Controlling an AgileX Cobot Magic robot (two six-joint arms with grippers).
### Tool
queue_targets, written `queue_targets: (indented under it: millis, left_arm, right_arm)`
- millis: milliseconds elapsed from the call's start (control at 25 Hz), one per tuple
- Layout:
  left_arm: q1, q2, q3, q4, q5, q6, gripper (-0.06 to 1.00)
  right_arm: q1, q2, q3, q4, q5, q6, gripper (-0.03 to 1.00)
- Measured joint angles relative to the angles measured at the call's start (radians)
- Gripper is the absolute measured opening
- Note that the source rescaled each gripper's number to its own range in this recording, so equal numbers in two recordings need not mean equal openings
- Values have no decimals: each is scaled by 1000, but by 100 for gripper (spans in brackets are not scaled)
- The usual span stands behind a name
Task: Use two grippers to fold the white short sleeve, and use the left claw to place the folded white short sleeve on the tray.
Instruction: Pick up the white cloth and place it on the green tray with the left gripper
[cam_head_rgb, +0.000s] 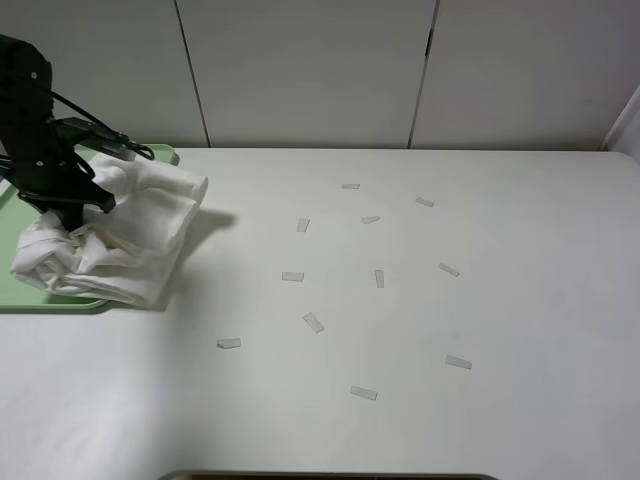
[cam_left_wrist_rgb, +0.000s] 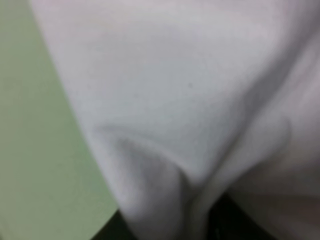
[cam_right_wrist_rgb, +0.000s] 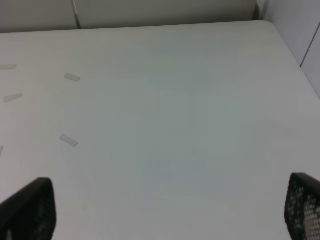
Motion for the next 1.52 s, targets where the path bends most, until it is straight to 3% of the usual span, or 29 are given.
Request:
queue_targets:
  millis: [240, 320, 680, 720, 880, 1240, 1520]
  left_arm:
    - [64, 0, 0, 44, -37, 11, 18]
    - [108, 0, 0, 78, -109, 60, 18]
    - [127, 0, 0, 130, -148, 98, 18]
    - [127, 0, 0, 178, -147, 91, 18]
    - [127, 0, 0, 238, -134, 53, 18]
    - [149, 0, 0, 245, -122, -48, 18]
    - [161, 0, 0, 251, -118, -64, 18]
  right_arm:
    - [0, 0, 0, 0, -1, 0, 100]
    - [0, 0, 0, 0, -1, 0, 100]
    - [0, 0, 0, 0, -1, 0, 100]
    - [0, 0, 0, 0, -1, 0, 100]
    - [0, 0, 0, 0, -1, 0, 100]
    - [0, 0, 0, 0, -1, 0, 100]
    - [0, 0, 0, 0, -1, 0, 100]
